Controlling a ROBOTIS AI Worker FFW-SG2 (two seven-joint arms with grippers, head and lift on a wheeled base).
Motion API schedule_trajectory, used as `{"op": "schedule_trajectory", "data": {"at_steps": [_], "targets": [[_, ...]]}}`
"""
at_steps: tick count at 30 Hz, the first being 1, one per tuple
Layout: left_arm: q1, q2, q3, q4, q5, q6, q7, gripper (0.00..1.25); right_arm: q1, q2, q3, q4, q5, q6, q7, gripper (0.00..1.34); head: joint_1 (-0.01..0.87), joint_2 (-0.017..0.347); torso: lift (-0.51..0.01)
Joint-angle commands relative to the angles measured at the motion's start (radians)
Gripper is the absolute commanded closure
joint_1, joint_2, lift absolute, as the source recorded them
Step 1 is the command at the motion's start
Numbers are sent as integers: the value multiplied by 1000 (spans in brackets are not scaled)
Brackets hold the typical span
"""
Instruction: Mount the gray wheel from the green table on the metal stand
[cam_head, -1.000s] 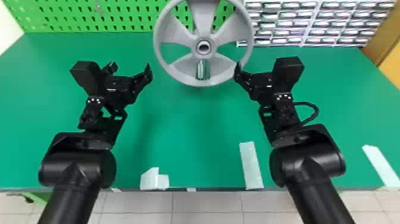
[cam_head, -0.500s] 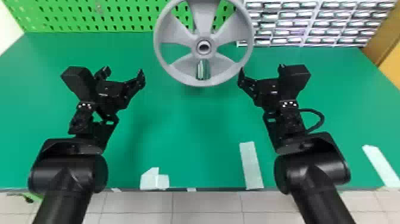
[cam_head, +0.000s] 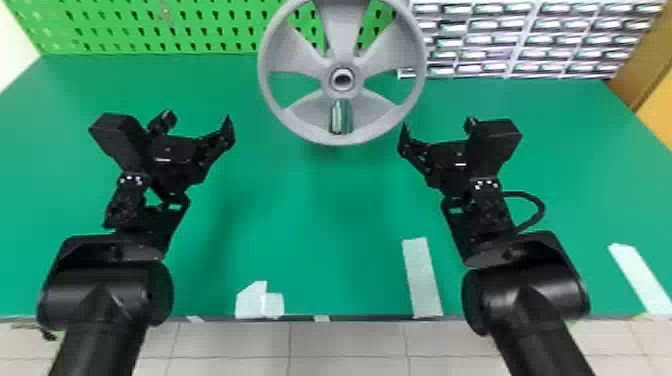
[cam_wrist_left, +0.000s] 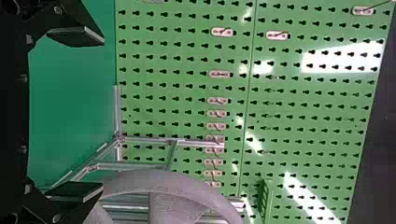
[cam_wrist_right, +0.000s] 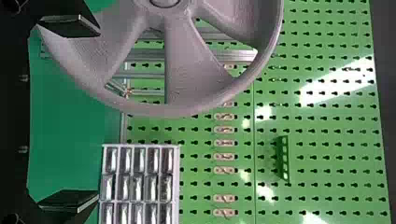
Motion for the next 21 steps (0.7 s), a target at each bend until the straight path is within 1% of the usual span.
{"op": "schedule_trajectory", "data": {"at_steps": [1,5,11,17,21], "targets": [[4,0,5,1,-4,-3,0,182,0,-4,3,4,1,0,1,82,868,52,-93],[11,0,10,1,-6,-3,1,182,2,-3,1,4,3,0,2,82,868,52,-93],[16,0,30,7,-9,-3,1,182,0,11,-8,6,19,0,2,82,868,52,-93],[17,-2,31,7,-9,-3,3,182,2,11,-16,6,26,-6,4,82,868,52,-93],[23,-2,25,7,-9,-6,35,182,6,19,-26,6,26,-6,4,82,868,52,-93]]}}
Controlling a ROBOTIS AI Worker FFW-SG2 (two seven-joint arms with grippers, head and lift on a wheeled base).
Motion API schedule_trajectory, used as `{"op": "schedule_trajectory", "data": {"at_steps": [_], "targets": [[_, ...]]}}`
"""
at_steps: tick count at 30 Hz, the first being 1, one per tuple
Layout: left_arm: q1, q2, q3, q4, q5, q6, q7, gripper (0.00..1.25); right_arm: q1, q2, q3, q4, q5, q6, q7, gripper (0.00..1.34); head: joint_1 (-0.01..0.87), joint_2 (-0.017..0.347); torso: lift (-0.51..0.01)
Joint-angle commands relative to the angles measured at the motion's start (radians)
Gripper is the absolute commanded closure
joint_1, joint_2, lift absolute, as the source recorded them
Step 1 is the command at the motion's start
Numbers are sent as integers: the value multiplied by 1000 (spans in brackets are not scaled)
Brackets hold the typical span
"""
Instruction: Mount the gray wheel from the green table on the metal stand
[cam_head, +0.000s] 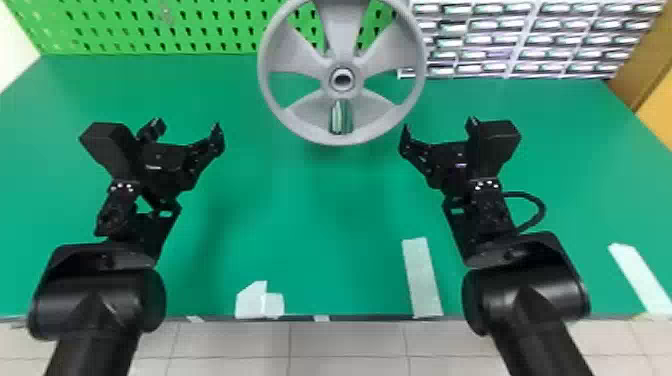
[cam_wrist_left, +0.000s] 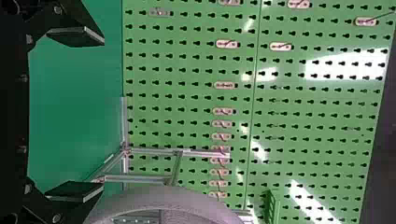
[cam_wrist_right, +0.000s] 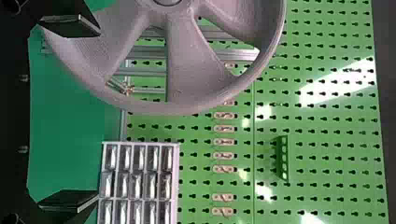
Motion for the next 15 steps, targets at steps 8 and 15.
{"op": "schedule_trajectory", "data": {"at_steps": [8,15], "targets": [[9,0,-12,0,8,-14,41,182,6,10,-16,0,6,0,0,82,868,52,-93],[7,0,-16,0,8,-14,46,182,8,12,-20,3,8,0,0,82,868,52,-93]]}}
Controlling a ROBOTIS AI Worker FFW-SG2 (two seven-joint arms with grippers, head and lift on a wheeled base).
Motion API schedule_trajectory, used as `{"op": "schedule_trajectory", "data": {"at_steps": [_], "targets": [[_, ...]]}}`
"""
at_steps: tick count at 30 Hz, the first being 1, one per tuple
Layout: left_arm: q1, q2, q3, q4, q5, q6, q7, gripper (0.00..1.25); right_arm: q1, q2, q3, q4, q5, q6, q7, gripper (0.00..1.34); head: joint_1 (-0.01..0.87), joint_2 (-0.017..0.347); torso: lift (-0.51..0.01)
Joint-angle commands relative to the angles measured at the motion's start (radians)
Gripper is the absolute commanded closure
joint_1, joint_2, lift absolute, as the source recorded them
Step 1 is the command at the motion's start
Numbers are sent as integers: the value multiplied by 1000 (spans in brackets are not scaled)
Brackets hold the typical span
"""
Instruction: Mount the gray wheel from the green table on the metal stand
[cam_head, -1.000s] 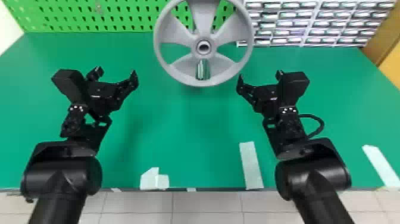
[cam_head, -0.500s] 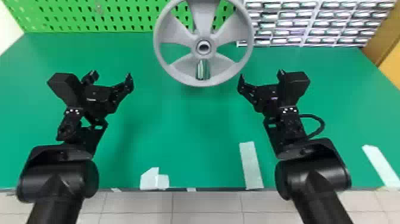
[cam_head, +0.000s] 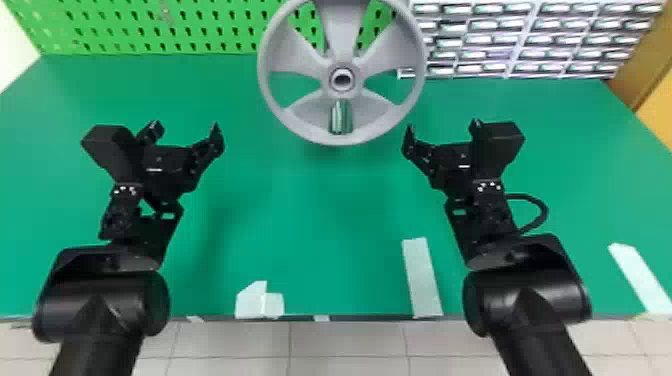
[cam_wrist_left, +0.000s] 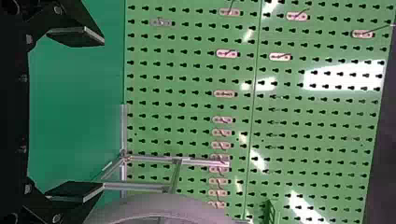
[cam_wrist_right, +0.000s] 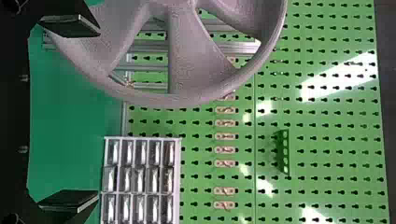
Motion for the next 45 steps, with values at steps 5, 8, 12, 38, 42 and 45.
{"op": "schedule_trajectory", "data": {"at_steps": [5,8,12,38,42,45], "targets": [[-1,0,1,0,6,0,2,182,9,3,-8,3,2,-4,0,84,868,52,-93],[-1,0,2,0,6,0,3,182,11,4,-9,3,3,-4,0,82,868,52,-93],[-1,0,1,0,5,0,8,182,9,4,-11,9,3,-4,0,84,868,52,-93],[4,0,-4,2,9,0,22,183,12,9,-23,12,-1,-3,0,82,868,52,-93],[4,0,-7,6,15,0,25,182,14,7,-25,13,-1,-3,0,84,868,52,-93],[3,0,-7,5,15,0,26,182,14,7,-25,13,-1,-4,0,82,868,52,-93]]}}
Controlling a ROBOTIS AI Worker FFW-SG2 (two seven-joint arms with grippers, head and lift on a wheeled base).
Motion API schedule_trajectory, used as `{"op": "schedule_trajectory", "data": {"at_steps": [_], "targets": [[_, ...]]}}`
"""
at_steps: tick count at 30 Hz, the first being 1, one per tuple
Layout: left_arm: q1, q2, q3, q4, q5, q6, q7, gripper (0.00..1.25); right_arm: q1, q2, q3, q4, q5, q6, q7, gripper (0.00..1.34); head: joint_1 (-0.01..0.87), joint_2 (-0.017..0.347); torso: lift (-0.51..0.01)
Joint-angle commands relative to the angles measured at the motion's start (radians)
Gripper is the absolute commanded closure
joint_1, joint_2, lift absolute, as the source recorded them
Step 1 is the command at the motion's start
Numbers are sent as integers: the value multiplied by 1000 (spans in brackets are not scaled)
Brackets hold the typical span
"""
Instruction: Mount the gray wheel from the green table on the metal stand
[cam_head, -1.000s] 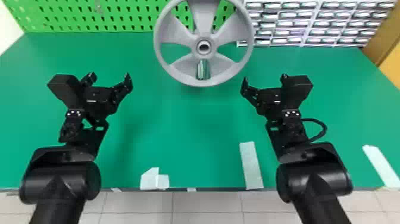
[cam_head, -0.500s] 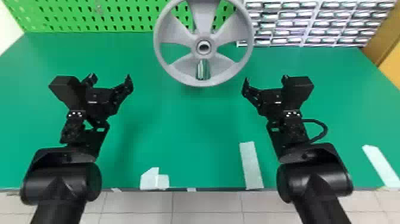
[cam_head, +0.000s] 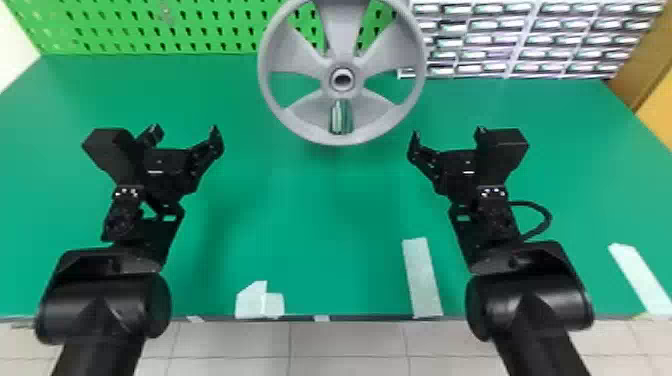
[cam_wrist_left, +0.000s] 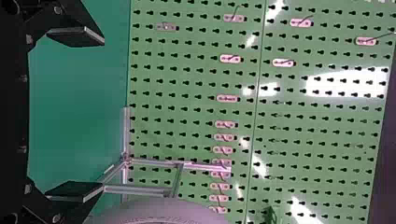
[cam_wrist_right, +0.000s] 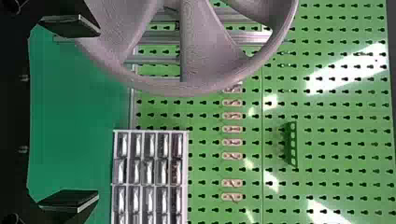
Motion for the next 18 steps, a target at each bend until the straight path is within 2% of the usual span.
{"op": "schedule_trajectory", "data": {"at_steps": [1,18], "targets": [[-2,0,-1,0,0,0,0,183,1,0,-1,0,-2,0,0,84,868,52,-93],[20,0,-18,0,-6,-35,18,183,33,5,-7,0,-5,-46,0,85,868,52,-93]]}}
